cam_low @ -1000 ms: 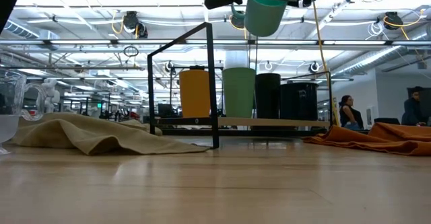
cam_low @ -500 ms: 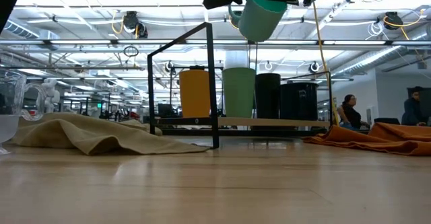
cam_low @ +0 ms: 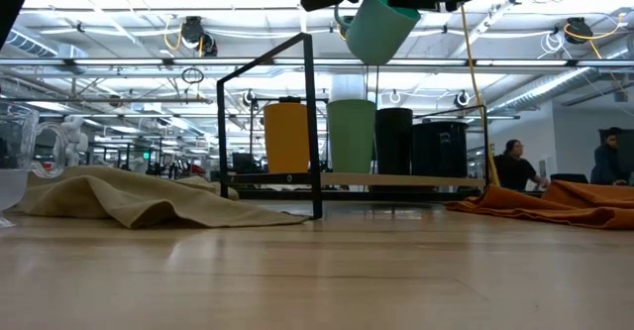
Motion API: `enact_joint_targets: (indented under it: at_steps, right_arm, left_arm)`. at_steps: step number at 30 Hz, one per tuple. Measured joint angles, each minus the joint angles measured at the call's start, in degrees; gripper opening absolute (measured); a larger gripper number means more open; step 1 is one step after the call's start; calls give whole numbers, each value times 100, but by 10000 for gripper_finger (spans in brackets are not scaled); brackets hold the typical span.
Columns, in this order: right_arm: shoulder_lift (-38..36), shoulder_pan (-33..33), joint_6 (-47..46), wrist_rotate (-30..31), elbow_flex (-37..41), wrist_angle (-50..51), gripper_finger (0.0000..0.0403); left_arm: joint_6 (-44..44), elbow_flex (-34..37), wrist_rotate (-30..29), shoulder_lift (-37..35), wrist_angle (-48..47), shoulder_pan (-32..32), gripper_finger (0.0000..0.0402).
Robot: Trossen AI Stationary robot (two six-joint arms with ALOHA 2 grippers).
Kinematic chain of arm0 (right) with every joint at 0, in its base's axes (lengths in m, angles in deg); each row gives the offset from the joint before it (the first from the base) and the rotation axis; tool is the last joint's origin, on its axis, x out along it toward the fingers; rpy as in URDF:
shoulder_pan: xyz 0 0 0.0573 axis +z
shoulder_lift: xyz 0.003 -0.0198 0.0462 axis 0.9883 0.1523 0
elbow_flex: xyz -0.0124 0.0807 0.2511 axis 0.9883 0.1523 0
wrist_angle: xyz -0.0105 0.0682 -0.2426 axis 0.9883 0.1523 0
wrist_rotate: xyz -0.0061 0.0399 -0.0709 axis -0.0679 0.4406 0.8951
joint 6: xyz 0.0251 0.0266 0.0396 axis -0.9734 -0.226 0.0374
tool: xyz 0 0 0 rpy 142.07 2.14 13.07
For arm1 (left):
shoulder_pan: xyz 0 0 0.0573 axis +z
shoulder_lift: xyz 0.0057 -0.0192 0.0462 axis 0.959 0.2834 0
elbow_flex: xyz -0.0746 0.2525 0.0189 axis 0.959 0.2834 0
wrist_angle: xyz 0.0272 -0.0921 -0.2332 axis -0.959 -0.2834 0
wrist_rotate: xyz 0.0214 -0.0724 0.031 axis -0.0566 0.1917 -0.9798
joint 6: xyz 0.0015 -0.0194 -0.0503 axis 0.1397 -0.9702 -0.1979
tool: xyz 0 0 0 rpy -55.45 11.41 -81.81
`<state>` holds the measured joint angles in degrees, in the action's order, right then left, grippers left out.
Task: Stack small to large cups/mugs on shelf
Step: Put the light blue mug on the shelf
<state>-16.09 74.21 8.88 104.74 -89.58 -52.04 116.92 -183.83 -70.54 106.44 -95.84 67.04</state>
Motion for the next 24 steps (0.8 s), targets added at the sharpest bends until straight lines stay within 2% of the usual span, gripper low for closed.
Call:
enact_joint_targets:
  at_steps: [8,15,24]
  right_arm:
    - [2,2,-51,118,2,-24,2]
    - [-25,6,-157,133,3,-40,0]
    - [-86,7,-152,129,4,-32,0]
  left_arm:
    - [-24,-2,-8,0,84,9,51]
    - [-41,-4,-160,-13,264,15,116]
    - [8,-4,-237,-13,270,13,110]
